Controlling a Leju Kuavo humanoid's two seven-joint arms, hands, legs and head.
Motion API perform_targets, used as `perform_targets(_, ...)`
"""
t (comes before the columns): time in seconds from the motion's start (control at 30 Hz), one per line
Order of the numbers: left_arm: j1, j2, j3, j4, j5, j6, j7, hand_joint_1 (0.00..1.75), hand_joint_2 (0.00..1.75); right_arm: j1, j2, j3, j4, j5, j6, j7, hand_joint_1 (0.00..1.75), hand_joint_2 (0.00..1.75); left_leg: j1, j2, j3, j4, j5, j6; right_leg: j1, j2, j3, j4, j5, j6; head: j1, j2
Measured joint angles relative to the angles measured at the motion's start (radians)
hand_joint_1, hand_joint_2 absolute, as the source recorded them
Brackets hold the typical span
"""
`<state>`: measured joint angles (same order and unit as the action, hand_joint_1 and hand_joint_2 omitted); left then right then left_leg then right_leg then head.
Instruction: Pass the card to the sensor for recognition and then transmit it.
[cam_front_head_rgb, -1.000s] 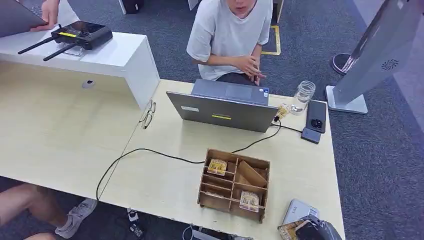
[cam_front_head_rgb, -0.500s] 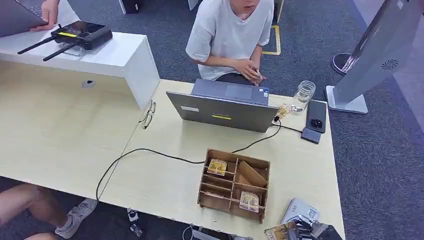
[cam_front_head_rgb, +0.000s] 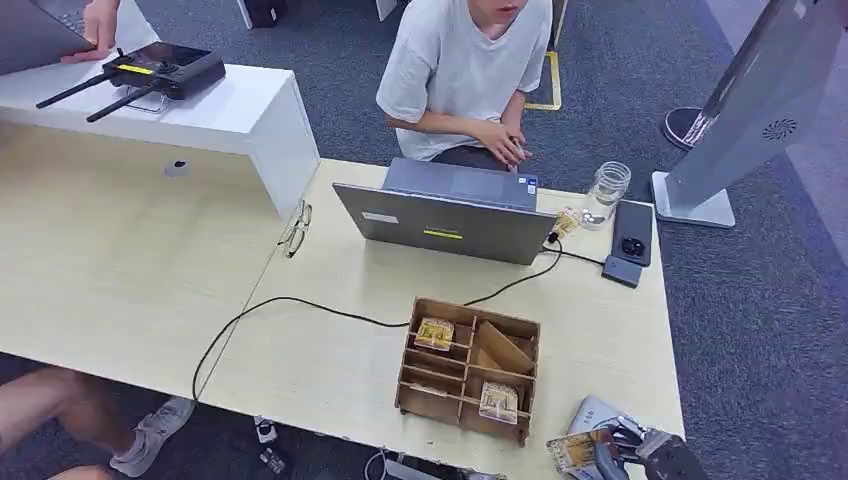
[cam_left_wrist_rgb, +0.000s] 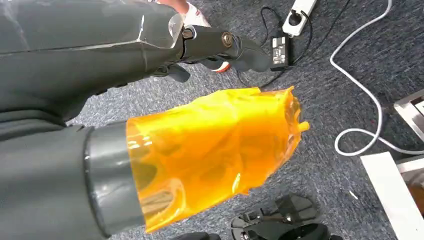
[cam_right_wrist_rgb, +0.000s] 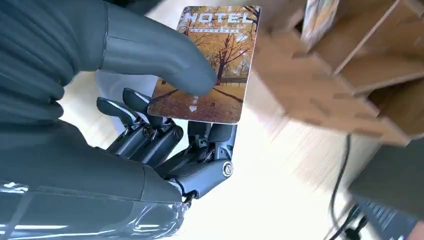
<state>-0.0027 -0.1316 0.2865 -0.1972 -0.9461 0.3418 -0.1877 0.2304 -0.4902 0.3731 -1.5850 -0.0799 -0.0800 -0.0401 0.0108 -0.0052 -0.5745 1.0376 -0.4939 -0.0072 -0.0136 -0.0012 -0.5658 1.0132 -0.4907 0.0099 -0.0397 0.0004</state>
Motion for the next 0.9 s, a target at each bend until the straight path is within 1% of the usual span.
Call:
perform_targets(0.1, 0.0, 0.0, 0.0, 0.0, 0.0, 0.0, 0.001, 0.0, 0.0, -0.001, 0.0, 0.0, 0.0, 0.004, -0.003, 0.003, 1.75, 1.75, 0.0, 0.0, 0.0, 0.0, 0.0, 0.0, 0.0, 0.0, 0.0, 0.0, 0.0, 0.0, 0.0, 0.0)
perform_targets(0.2, 0.0, -0.003, 0.0, 0.0, 0.0, 0.005, 0.01, 0.0, 0.0, -0.02, 0.011, -0.001, 0.013, 0.092, -0.051, 0.056, 1.75, 1.75, 0.0, 0.0, 0.0, 0.0, 0.0, 0.0, 0.0, 0.0, 0.0, 0.0, 0.0, 0.0, 0.0, 0.0)
perform_targets(0.27, 0.0, -0.003, 0.0, 0.0, -0.003, 0.004, 0.01, 0.0, 0.0, -0.033, 0.026, -0.006, 0.024, 0.145, -0.07, 0.091, 1.75, 1.75, 0.0, 0.0, 0.0, 0.0, 0.0, 0.0, 0.0, 0.0, 0.0, 0.0, 0.0, 0.0, 0.0, 0.0)
perform_targets(0.43, 0.0, -0.004, 0.0, 0.0, -0.003, 0.004, 0.011, 0.0, 0.0, -0.038, 0.039, -0.018, 0.038, 0.198, -0.073, 0.121, 1.75, 1.75, 0.0, 0.0, 0.0, 0.0, 0.0, 0.0, 0.0, 0.0, 0.0, 0.0, 0.0, 0.0, 0.0, 0.0)
perform_targets(0.53, 0.0, -0.004, 0.0, 0.0, -0.003, 0.004, 0.011, 0.0, 0.0, -0.039, 0.044, -0.023, 0.047, 0.259, -0.073, 0.148, 1.75, 1.75, 0.0, 0.0, 0.0, 0.0, 0.0, 0.0, 0.0, 0.0, 0.0, 0.0, 0.0, 0.0, 0.0, 0.0)
perform_targets(0.8, 0.0, -0.008, 0.0, 0.0, -0.003, 0.003, 0.018, 0.0, 0.0, -0.039, 0.054, -0.024, 0.053, 0.394, -0.101, 0.215, 1.75, 1.75, 0.0, 0.0, 0.0, 0.0, 0.0, 0.0, 0.0, 0.0, 0.0, 0.0, 0.0, 0.0, 0.0, 0.0)
perform_targets(0.9, 0.0, -0.01, 0.0, 0.0, -0.003, 0.003, 0.021, 0.0, 0.0, -0.039, 0.06, -0.024, 0.053, 0.425, -0.108, 0.234, 1.75, 1.75, 0.0, 0.0, 0.0, 0.0, 0.0, 0.0, 0.0, 0.0, 0.0, 0.0, 0.0, 0.0, 0.0, 0.0)
